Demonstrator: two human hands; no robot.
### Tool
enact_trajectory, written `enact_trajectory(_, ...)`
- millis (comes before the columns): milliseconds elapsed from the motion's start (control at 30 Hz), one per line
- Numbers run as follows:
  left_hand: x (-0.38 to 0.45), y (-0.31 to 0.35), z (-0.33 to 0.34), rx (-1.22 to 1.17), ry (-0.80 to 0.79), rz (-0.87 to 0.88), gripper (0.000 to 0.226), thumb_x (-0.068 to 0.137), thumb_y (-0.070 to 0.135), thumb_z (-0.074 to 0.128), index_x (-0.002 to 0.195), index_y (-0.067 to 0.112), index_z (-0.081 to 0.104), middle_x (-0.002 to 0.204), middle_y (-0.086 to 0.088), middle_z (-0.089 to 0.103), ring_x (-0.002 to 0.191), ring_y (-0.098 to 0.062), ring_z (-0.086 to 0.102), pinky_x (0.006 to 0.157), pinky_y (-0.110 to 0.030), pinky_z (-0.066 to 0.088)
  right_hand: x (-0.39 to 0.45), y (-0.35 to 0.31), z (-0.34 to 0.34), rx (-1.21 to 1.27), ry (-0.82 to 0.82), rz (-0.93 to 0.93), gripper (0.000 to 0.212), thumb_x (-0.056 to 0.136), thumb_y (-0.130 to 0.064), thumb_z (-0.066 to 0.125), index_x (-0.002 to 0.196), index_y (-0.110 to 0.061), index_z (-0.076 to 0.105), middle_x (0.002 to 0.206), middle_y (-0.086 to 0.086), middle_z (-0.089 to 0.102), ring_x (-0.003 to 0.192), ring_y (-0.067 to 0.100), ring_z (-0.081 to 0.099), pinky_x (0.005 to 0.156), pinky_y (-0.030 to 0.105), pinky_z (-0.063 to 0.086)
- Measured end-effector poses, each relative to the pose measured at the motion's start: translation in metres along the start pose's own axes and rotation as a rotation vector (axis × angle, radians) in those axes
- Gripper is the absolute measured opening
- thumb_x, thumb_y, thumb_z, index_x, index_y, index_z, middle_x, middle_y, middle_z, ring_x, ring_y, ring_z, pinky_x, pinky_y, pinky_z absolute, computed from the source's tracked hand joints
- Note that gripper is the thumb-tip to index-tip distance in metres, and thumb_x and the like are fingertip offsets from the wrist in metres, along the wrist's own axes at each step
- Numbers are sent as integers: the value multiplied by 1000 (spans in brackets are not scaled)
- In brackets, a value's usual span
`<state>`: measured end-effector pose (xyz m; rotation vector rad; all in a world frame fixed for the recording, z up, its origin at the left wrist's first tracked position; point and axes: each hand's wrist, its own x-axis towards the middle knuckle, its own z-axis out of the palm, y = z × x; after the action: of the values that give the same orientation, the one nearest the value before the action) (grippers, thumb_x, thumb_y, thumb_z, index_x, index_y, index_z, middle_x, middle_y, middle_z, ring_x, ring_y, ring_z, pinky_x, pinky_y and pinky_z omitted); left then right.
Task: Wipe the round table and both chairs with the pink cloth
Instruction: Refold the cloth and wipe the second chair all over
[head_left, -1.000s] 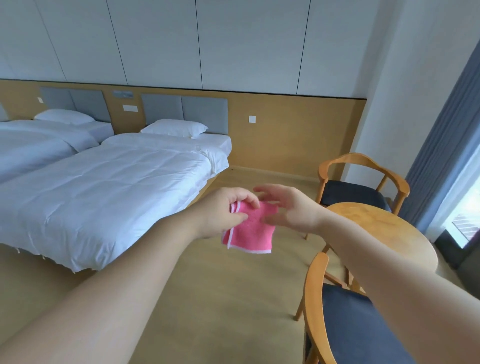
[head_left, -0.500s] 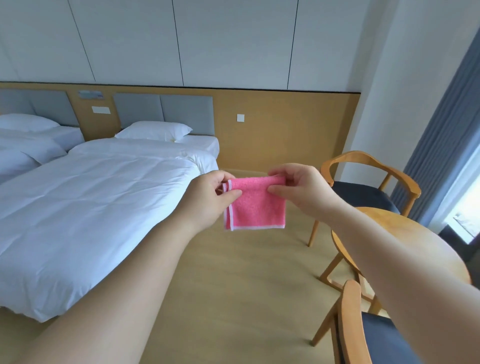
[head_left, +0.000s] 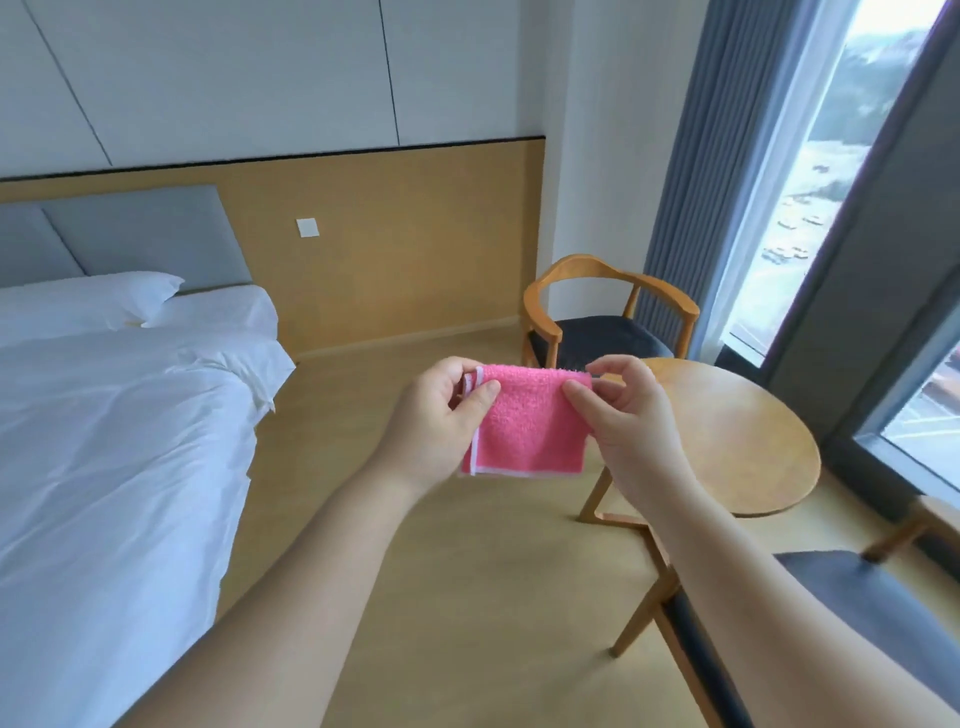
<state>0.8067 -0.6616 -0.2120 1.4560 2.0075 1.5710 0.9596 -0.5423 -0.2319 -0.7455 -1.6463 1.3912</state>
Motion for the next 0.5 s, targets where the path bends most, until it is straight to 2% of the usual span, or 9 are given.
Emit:
enact_trajectory(100,46,-20,27,-29,-57,20,14,93,26,58,80,29,59,64,19,56,62,1,50,61,-15,41,36,20,-11,4,110,17,14,89,-30,65,100,-31,56,88,-13,71,88,14,68,72,36,60)
enact_trajectory(200,86,-31,54,-75,-101,5,14,94,32,55,81,29,59,64,20,60,62,4,54,58,-11,41,75,31,-22,-32,172,2,12,92,-35,61,102,-35,56,89,-13,70,86,11,67,70,34,59)
enact_trajectory(333,140,-42,80,-97,-122,7,19,95,40,50,81,29,57,65,22,60,59,3,56,53,-12,43,129,41,-25,-128,279,-54,7,96,-28,54,95,-34,52,88,-10,65,82,3,65,70,29,57)
enact_trajectory(433,168,-58,106,-100,-136,-8,23,93,48,45,81,32,55,64,24,56,59,4,52,52,-10,40,150,55,-31,-212,343,-35,8,98,-29,50,92,-35,51,90,-13,61,82,9,63,65,23,53)
enact_trajectory(500,177,-68,127,-82,-157,11,24,91,51,41,80,33,53,65,23,55,60,2,51,52,-14,41,154,66,-39,-271,421,-28,10,99,-30,49,91,-38,50,89,-18,59,82,5,61,60,16,48)
